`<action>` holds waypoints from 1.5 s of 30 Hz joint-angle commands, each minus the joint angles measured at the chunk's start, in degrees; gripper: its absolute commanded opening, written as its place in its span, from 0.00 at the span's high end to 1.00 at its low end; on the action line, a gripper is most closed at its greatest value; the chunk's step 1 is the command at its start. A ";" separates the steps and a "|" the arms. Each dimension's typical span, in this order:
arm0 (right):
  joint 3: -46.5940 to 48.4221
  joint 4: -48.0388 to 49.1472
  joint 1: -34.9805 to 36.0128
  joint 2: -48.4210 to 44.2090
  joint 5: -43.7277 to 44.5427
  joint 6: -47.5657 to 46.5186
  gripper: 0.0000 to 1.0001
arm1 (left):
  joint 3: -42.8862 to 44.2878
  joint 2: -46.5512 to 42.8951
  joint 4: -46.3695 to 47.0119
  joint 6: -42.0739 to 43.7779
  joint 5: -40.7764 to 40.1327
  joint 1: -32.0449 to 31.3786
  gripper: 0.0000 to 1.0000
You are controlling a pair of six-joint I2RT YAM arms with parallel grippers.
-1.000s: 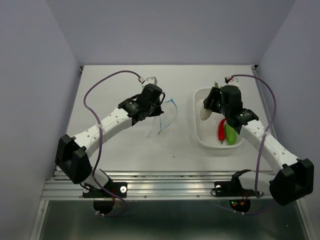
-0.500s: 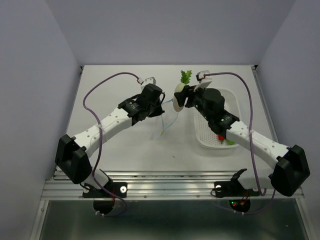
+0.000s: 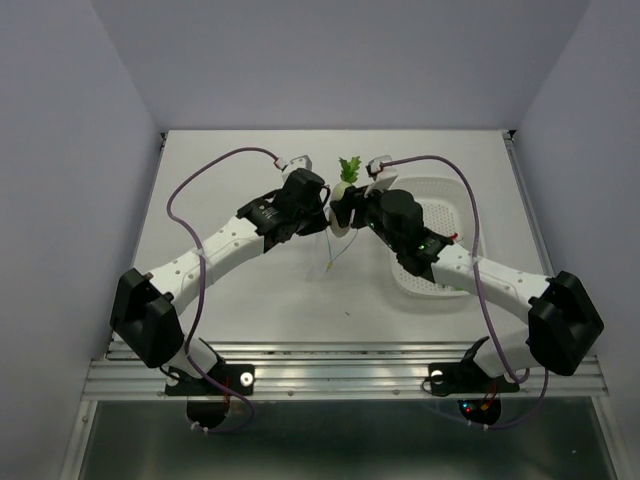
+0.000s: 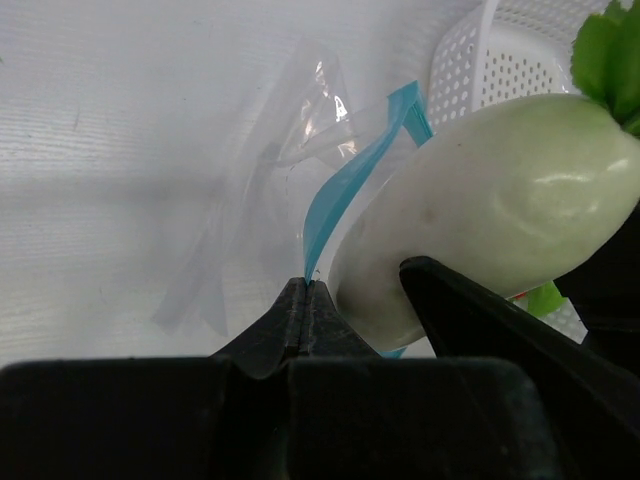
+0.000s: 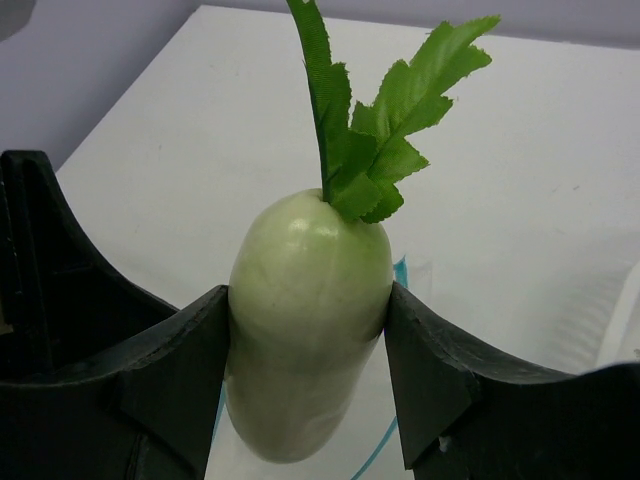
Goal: Place the food in the zip-top bag and seal the zipper
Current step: Place the fake vegetable in the zipper food storage bag.
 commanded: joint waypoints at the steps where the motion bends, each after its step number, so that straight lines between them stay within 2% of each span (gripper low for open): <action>1: -2.18 4.37 1.64 -0.47 3.42 0.61 0.75 | -0.83 -2.66 1.60 -1.07 0.05 -0.30 1.00; 8: -5.96 4.99 2.17 -1.08 4.74 1.06 0.73 | -1.01 -2.84 1.86 -1.60 0.49 -0.30 1.00; 15: -7.55 4.64 2.70 -1.52 2.02 0.88 0.65 | -1.01 -2.75 2.04 -2.22 0.49 -0.30 1.00; 20: -6.94 2.44 2.70 -2.05 -1.06 0.79 0.55 | -1.27 -2.66 2.22 -2.39 0.58 -0.30 1.00; 22: -6.41 1.04 2.70 -2.14 -1.94 1.40 0.48 | -1.45 -2.75 2.30 -2.39 0.58 -0.30 1.00; 24: -5.88 -0.19 2.70 -2.05 -2.12 2.02 0.46 | -1.62 -2.75 2.48 -2.57 0.66 -0.30 1.00; 26: -5.44 -1.87 2.70 -2.05 -2.21 2.55 0.39 | -1.71 -2.84 2.74 -2.57 0.75 -0.30 1.00; 31: -3.51 -5.20 2.70 -1.96 -2.73 3.34 0.29 | -2.59 -3.63 4.24 -2.57 1.28 -0.30 1.00; 37: -1.93 -7.67 2.70 -3.01 -3.43 4.48 0.24 | -3.03 -4.33 4.59 -2.48 1.10 -0.30 1.00; 45: -0.26 -10.65 2.70 -5.30 -3.35 6.15 0.24 | -3.38 -4.86 5.11 -2.22 1.19 -0.30 1.00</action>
